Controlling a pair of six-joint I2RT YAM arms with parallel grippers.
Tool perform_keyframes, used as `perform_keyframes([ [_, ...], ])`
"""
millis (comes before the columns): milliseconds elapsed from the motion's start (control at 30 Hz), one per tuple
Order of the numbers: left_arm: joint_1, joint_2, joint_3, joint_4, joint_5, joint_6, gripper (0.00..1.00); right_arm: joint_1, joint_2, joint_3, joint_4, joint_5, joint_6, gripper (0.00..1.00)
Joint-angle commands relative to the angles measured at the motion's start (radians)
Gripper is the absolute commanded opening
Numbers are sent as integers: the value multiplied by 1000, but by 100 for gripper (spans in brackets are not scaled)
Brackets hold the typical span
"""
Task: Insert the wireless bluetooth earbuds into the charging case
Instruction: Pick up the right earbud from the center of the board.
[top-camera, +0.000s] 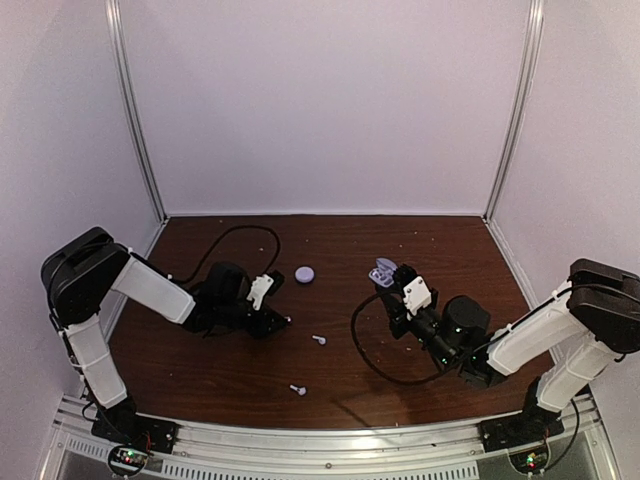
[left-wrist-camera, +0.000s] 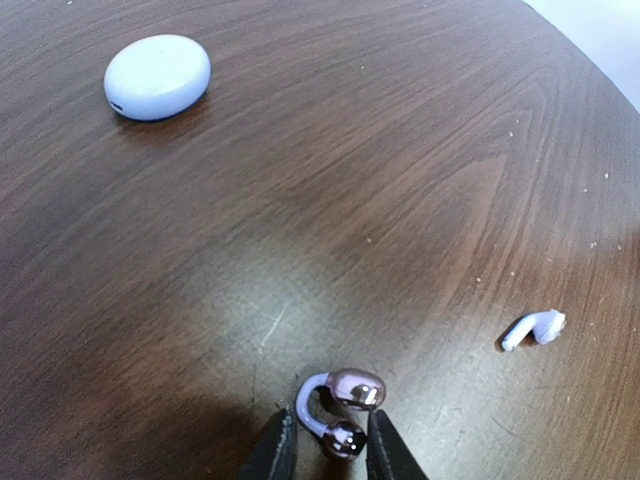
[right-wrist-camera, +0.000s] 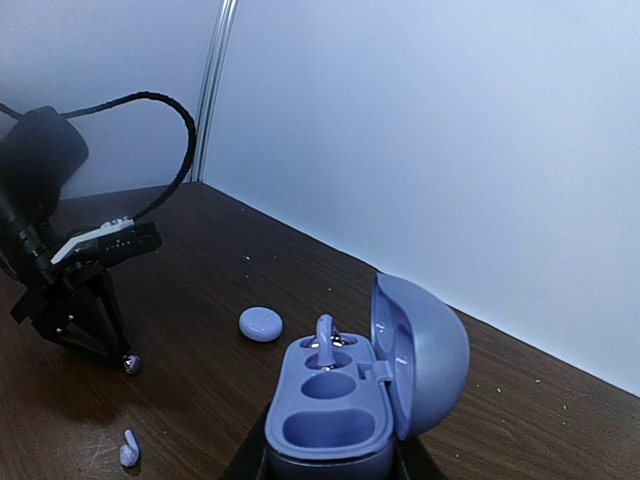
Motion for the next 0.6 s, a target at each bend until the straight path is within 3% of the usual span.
perform_keyframes([
  [0, 7, 29, 26, -5, 11, 34, 25, -6, -17, -6, 17, -5, 13, 0],
  [567, -43, 12, 65, -119, -181, 82, 9, -6, -9, -2, 16, -5, 15, 0],
])
